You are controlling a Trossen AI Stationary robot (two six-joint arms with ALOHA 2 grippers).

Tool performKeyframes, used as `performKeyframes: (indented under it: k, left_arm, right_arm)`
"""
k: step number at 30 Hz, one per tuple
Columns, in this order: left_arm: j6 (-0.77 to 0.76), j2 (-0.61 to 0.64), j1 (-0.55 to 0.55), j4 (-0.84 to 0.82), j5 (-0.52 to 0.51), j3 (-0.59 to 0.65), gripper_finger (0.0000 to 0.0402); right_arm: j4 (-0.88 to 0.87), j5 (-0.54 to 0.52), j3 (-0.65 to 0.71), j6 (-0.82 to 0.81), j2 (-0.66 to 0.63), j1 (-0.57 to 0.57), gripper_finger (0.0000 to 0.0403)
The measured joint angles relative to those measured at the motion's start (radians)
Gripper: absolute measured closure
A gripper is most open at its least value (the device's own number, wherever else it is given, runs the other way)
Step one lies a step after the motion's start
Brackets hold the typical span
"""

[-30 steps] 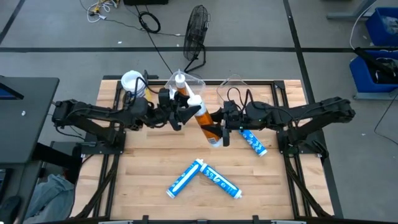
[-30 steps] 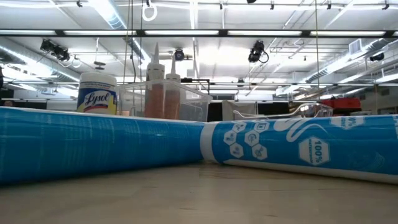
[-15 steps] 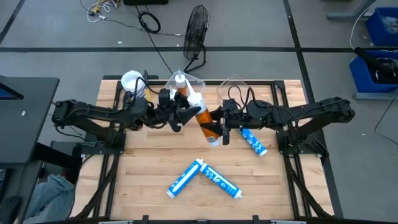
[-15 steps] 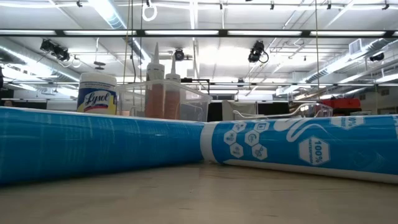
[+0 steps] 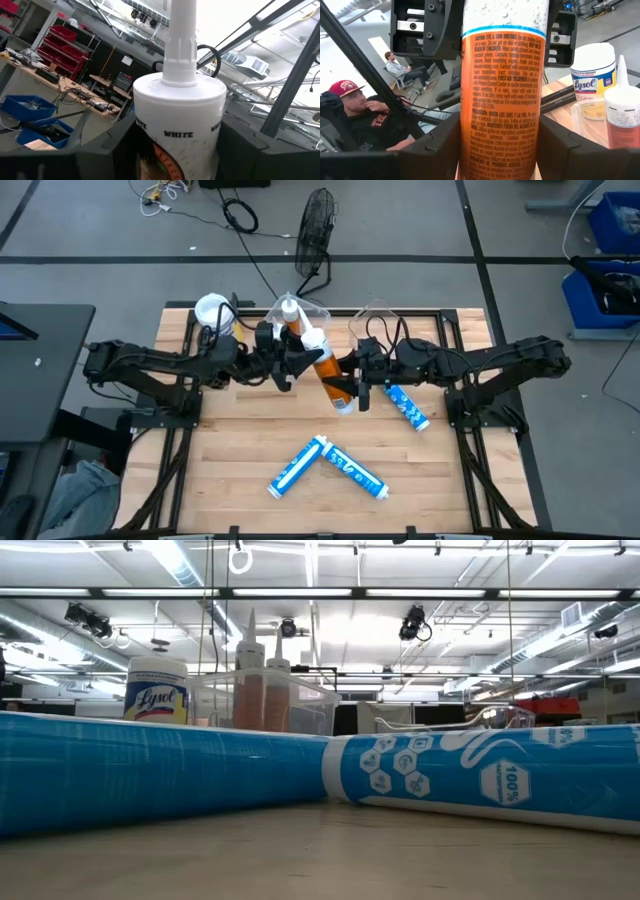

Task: Pick & place silicon tubes, Sealant and Lysol wipes
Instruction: Put the orange sealant into the left transparent bin

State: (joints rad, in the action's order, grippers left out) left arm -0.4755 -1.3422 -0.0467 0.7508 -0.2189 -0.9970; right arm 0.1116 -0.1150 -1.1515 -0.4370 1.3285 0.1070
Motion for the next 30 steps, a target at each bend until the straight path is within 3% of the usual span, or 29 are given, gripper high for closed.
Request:
performKeyframes:
  k: [4,10,13,21,30]
  left_arm:
    - [0.025,0.0,0.0,0.009,0.002,0.0,0.0175]
    - [0.089,-0.001,-0.001,0.019,0.012,0.0,0.0181]
    - [0.093,-0.001,-0.001,0.02,0.009,0.0,0.0181]
    - [0.116,-0.001,-0.001,0.036,0.007,0.0,0.0181]
    - [0.135,-0.001,-0.001,0.036,0.006,0.0,0.0181]
  right_arm:
    - [-0.001,0.001,0.0,-0.004,0.0,0.0,0.0204]
    - [-0.002,0.003,0.0,-0.031,-0.001,0.0,0.0112]
    - [-0.003,0.003,0.0,-0.033,-0.001,0.0,0.0087]
    - [-0.006,0.026,0.0,-0.014,-0.001,-0.019,0.0088]
    - [0.004,0.169,0.0,-0.036,-0.001,-0.082,0.009]
